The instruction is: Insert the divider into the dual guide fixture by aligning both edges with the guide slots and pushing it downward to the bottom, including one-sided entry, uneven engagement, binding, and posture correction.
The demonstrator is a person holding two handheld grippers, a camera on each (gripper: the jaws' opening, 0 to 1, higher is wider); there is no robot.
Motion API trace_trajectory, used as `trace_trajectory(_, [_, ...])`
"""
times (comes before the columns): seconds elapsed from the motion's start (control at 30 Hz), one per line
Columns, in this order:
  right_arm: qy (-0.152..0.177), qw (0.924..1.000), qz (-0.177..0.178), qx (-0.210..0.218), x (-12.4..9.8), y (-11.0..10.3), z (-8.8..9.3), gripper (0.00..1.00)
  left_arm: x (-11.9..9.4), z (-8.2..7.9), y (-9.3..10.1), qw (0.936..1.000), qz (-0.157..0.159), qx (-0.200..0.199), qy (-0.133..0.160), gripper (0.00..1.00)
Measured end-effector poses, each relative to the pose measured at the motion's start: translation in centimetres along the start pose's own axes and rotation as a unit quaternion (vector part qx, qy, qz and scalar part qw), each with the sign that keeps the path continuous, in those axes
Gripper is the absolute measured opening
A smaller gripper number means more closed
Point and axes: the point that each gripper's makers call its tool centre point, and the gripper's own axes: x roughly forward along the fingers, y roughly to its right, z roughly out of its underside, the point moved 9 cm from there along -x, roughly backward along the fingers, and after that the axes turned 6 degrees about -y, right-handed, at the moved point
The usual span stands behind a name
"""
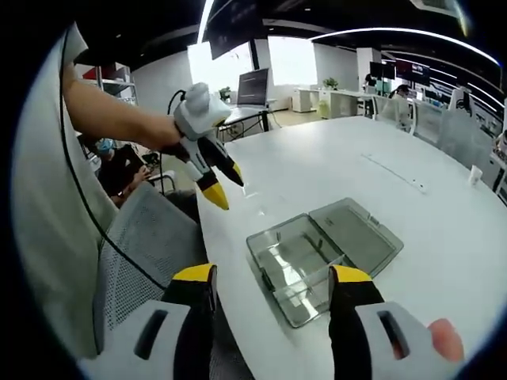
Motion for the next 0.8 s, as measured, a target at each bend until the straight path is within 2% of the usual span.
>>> trace_trajectory(0.8, [0.000,1.0000,-0.001,-0.007,0.2,0.1,-0.2,0.56,2.2,-2.0,-1.4,0.9991,-0.022,-0.018,-0.030,0.54])
